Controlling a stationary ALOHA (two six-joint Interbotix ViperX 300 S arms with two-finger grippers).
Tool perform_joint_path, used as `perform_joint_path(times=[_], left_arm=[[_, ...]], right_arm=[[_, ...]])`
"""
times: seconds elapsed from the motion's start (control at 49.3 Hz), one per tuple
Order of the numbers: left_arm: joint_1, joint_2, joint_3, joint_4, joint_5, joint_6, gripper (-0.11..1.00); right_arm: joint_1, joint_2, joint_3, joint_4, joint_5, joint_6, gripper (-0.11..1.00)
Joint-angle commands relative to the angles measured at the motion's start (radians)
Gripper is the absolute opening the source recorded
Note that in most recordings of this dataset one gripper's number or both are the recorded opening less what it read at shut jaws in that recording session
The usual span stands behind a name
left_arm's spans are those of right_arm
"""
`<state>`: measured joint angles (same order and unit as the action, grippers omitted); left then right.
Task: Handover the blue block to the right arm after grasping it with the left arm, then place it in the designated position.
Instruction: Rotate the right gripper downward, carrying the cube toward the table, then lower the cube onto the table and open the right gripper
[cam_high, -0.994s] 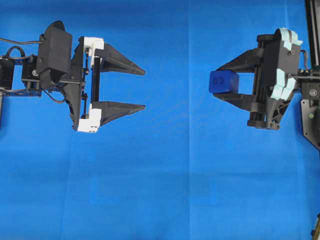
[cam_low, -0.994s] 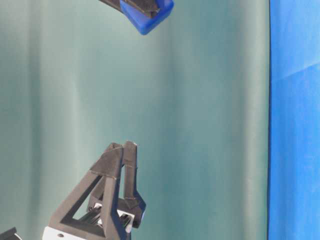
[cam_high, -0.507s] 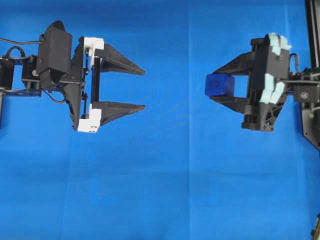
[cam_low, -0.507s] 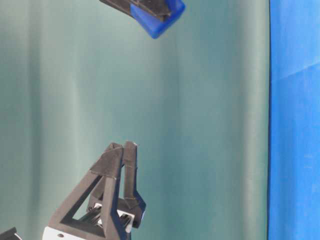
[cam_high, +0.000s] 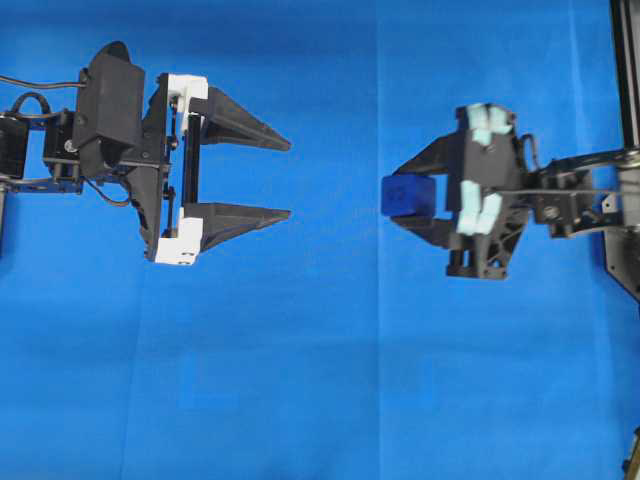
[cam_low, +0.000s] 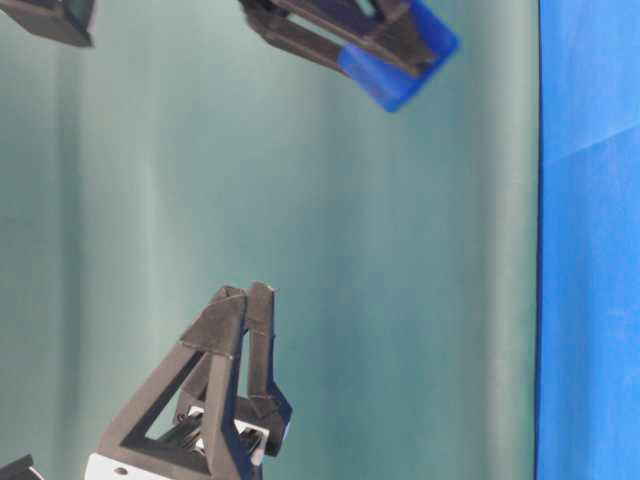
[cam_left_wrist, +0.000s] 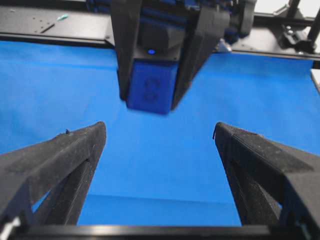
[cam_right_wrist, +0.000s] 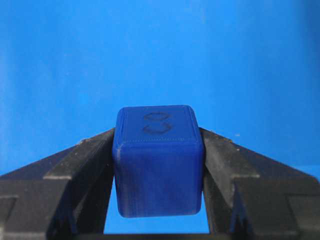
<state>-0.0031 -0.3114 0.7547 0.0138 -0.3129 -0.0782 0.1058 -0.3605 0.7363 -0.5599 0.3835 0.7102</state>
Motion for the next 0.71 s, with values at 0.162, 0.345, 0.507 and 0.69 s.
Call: perform_joint_path(times=[0.162,0.345,0.507,0.69], left_arm=[[-0.002,-0.017,-0.020,0.003,-0.005,-0.003,0.93],[-0.002,-0.017,-0.017,0.003,-0.006,-0.003,0.93],[-0.002,-0.017,-0.017,0.003,-0.005,-0.003,0.93],[-0.002,-0.017,-0.017,0.002,-0.005,-0.002,0.93]], right_arm=[[-0.057,0.103,0.026,0.002,-0.199,0.021,0.40],[-0.106,0.209,0.060,0.002,-0.390,0.032,0.40],[-0.135,0.295,0.064,0.002,-0.485,0.032,0.40],[-0.153,0.360,0.055,0.002,-0.535,0.032,0.40]])
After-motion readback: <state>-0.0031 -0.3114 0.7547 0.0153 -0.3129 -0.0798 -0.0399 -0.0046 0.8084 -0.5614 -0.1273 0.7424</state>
